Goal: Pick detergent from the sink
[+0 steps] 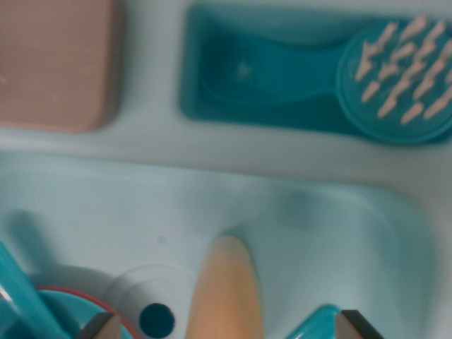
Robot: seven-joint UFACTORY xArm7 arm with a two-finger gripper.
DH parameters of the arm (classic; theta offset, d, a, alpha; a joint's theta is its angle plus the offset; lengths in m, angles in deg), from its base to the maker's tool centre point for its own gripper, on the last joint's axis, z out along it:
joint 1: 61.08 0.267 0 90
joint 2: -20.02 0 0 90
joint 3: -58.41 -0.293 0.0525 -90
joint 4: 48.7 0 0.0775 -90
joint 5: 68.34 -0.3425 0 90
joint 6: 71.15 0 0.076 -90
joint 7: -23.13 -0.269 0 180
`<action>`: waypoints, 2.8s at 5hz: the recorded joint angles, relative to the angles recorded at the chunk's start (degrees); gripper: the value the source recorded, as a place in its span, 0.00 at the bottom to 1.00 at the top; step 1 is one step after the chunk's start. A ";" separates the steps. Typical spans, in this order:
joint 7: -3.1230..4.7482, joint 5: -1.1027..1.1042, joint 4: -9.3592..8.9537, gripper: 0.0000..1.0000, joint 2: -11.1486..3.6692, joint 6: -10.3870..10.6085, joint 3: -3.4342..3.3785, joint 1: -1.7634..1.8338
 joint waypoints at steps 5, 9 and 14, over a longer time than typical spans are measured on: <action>1.60 -0.26 -2.34 0.00 -1.03 3.04 0.41 -0.54; 1.68 -0.28 -2.45 0.00 -1.08 3.18 0.43 -0.56; 1.68 -0.27 -2.29 1.00 -1.03 2.98 0.43 -0.56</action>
